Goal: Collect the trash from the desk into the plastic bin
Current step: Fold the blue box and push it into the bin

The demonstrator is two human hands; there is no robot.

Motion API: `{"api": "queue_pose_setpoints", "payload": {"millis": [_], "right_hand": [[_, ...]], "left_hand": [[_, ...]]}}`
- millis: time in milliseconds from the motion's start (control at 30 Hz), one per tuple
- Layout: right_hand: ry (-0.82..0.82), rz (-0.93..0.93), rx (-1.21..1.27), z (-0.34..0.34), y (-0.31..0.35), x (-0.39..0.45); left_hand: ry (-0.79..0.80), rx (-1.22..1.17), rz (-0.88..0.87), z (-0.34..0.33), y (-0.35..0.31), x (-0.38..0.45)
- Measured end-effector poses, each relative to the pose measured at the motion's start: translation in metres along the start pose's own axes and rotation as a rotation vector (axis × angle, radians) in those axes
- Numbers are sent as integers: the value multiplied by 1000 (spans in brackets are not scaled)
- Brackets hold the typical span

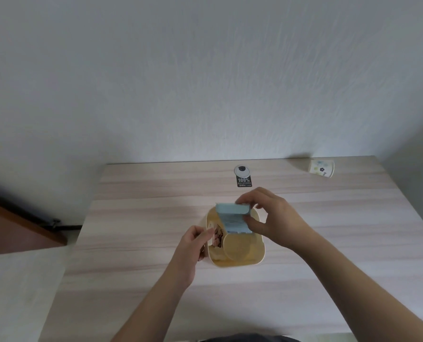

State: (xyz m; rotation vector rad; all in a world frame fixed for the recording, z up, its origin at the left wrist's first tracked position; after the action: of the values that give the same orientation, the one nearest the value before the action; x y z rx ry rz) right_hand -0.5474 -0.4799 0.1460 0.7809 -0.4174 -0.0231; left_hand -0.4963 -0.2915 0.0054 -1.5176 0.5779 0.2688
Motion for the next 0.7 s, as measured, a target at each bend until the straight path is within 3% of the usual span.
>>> {"api": "queue_pose_setpoints", "payload": {"millis": [333, 700], "right_hand": [[-22, 323, -266, 1, 20, -10], [-195, 253, -629, -35, 23, -27]], "left_hand": [[-16, -25, 31, 7, 2, -8], [-12, -30, 2, 14, 4, -7]]}}
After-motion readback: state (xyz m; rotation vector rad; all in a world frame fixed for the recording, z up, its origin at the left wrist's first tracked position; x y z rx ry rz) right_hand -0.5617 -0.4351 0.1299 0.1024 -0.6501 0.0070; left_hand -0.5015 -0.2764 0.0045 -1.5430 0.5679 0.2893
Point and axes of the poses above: each hand's wrist, its own x-axis towards the middle knuckle, its own z-axis out of the back of the hand, y = z × x, the point moved 6 cm from there along x, towards the middle knuckle, and after that the axes turned 13 degrees about -y, right-handed, at the moved point
